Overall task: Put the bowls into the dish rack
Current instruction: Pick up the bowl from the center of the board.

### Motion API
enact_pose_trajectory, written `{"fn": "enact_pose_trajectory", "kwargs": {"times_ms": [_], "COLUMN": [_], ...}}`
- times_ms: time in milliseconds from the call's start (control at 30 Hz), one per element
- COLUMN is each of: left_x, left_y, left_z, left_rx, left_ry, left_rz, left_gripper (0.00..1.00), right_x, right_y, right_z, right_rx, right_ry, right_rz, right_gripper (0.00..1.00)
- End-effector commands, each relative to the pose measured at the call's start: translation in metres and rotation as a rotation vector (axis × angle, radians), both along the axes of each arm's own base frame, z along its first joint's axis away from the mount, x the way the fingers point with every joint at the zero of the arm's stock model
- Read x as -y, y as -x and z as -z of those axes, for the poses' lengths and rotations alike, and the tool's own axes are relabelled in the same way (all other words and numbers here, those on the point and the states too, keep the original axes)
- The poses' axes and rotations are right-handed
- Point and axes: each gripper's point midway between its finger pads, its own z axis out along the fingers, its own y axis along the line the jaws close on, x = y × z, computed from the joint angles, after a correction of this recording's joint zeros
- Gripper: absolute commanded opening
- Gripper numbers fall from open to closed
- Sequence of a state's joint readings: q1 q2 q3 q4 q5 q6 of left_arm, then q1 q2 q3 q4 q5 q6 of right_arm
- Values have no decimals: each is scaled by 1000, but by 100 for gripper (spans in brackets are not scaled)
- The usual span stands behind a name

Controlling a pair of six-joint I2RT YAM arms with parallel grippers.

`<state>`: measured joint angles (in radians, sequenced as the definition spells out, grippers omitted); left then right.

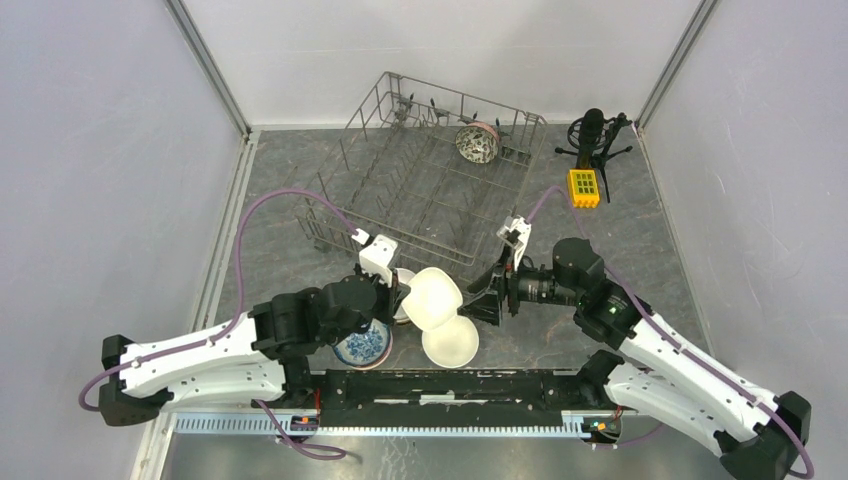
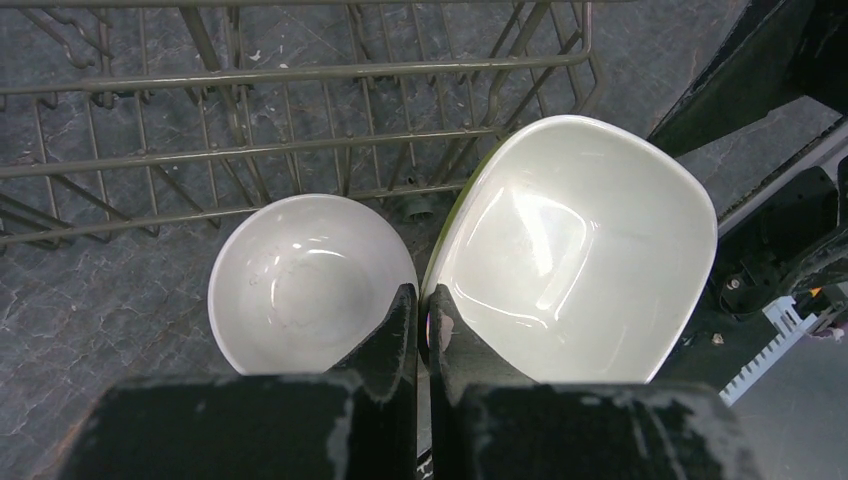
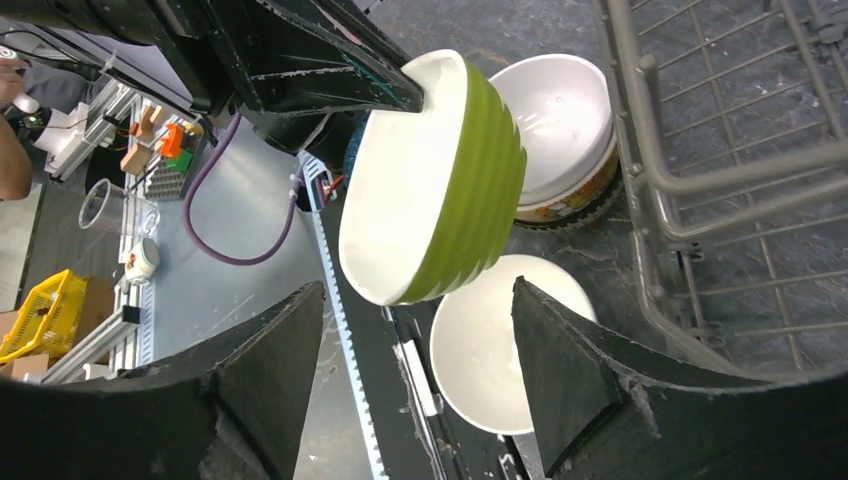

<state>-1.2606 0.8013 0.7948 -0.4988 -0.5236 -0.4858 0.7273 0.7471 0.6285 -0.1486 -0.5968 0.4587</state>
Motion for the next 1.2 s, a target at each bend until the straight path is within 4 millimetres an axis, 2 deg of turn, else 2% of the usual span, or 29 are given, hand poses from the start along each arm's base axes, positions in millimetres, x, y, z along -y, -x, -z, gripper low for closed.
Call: {"fn": "enact_pose_trajectory", "kwargs": {"times_ms": [0,300,500,800,1167], "left_x": [-3,-16,-20,-24,-19], "left_y": [-9,-4,2,9,13], "left_z": [-26,-39,-49,-65,-71], "left_rx": [87,131,161,218,242], "left_ry": [53,121,182,234,250], "left_rz": [-20,-4,38,91,137], "left_gripper": [2,2,2,2,2], "right_x": [-14,-31,-42,-53,-59], "right_y": [-10,-11,-4,1,10], "right_z": [-38,-46,-63,-55,-59], "right_rx": [48,-8,-30,-72,-87], "right_ry": [-92,-183,-259,-253,-297], "right_rz": [48,61,21,11,-18], "right_gripper": [76,81,82,83,81]}}
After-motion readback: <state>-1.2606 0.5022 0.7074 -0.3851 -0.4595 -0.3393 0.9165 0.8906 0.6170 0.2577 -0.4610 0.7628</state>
